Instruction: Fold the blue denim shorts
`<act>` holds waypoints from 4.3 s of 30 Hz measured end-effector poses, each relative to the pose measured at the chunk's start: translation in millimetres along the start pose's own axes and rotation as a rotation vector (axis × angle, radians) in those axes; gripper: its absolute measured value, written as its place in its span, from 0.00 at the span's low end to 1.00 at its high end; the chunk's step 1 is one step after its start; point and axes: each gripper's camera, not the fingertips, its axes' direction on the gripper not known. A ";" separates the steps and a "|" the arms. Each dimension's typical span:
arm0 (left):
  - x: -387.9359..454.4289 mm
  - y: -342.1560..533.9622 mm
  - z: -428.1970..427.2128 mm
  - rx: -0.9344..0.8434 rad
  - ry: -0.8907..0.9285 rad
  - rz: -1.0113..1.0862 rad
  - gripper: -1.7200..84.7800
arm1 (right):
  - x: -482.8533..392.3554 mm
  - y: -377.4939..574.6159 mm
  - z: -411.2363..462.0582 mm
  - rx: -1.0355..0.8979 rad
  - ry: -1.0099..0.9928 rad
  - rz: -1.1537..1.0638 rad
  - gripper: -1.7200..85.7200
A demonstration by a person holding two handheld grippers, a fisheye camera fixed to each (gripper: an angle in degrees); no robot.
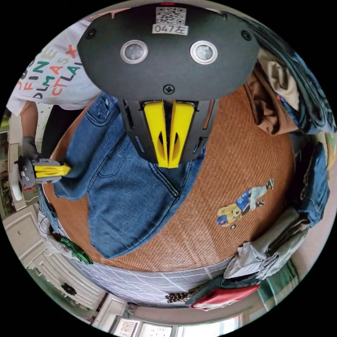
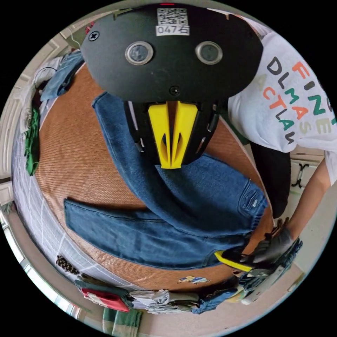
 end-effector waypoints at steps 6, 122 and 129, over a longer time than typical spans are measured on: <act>56.6 154.8 -8.2 0.179 0.141 -0.145 0.01 | 23.7 -87.2 -30.0 0.059 0.253 0.048 0.01; 208.3 -10.5 28.5 -0.013 0.325 0.274 0.01 | 27.3 -27.8 -138.1 0.224 -0.129 -0.171 0.01; 206.5 -17.2 57.0 -0.002 0.344 0.225 0.01 | 11.4 -25.9 -133.1 0.229 -0.120 -0.165 0.01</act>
